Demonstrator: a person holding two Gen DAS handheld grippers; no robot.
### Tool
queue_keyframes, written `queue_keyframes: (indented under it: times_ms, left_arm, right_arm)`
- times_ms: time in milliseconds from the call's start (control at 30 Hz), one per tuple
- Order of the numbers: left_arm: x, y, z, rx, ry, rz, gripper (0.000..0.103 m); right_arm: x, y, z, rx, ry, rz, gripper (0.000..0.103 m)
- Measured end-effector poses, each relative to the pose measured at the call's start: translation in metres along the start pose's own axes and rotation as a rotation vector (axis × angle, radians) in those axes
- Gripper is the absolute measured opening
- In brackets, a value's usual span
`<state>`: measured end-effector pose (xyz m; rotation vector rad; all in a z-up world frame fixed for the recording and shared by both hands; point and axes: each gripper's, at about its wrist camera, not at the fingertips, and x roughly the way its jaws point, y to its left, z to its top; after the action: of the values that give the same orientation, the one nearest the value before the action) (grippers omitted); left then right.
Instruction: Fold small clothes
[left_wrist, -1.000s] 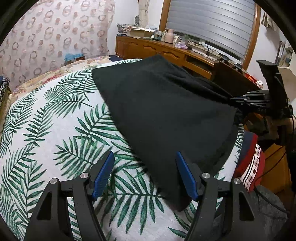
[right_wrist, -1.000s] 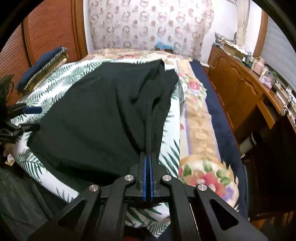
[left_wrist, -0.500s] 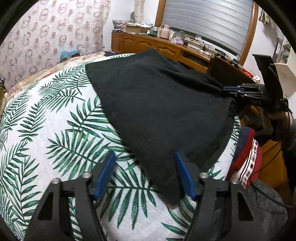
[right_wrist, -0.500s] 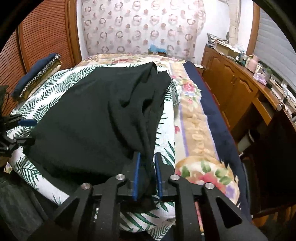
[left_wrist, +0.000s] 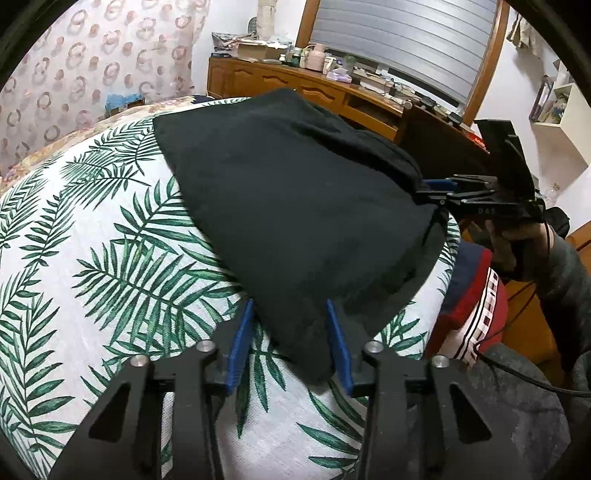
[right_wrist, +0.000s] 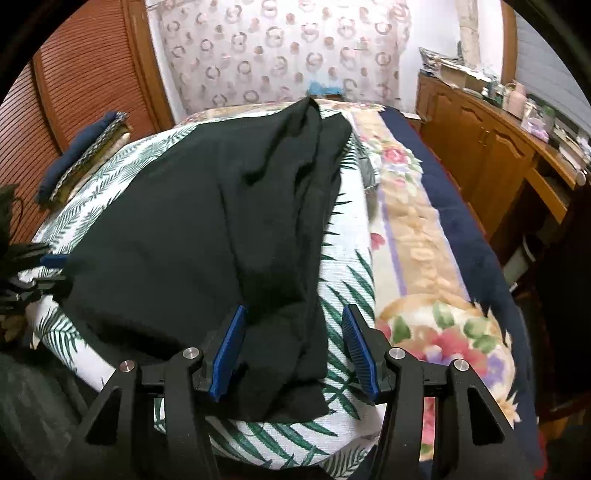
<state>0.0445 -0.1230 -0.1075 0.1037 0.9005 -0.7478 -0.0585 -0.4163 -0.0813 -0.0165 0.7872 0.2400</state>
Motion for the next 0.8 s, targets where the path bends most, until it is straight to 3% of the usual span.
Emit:
queue_keyframes:
  times_ms: [100,133,167,200,233,267,367,467,600,800]
  left_arm:
    - [0.002,-0.003,0.001,0.007,0.008,-0.012,0.028]
    - [0.003,-0.004,0.001,0.009,0.012,-0.017,0.019]
    - [0.003,-0.004,0.002,0.005,0.016,-0.027,0.015]
    - [0.003,-0.004,0.004,0.002,0.014,-0.037,0.007]
    - [0.002,-0.004,0.005,0.001,0.006,-0.041,0.005]
    - [-0.001,-0.002,0.009,-0.004,-0.007,-0.045,0.005]
    - [-0.011,0.003,0.025,-0.021,-0.054,-0.049,0.005]
    - [-0.024,0.011,0.055,-0.035,-0.12,-0.045,0.005]
    - [-0.029,0.035,0.107,-0.047,-0.189,-0.002,0.005]
    - [-0.003,0.087,0.171,-0.097,-0.187,0.069,0.005]
  right_arm:
    - [-0.002,0.004,-0.001,-0.04,0.018,0.029,0.054]
    - [-0.003,0.006,-0.002,-0.056,0.022,0.036,0.046]
    - [-0.003,0.008,-0.003,-0.069,0.025,0.041,0.044]
    - [-0.004,0.007,-0.004,-0.073,0.025,0.043,0.037]
    - [-0.005,0.007,-0.004,-0.078,0.025,0.059,0.018]
    - [-0.006,0.007,-0.004,-0.083,0.028,0.092,0.013]
    - [-0.009,0.007,0.0,-0.096,0.008,0.101,0.011]
    - [-0.025,-0.002,0.019,-0.067,-0.082,0.15,0.011]
    - [-0.036,-0.01,0.063,-0.075,-0.178,0.156,0.011]
    - [-0.008,-0.034,0.143,-0.052,-0.23,0.121,0.011]
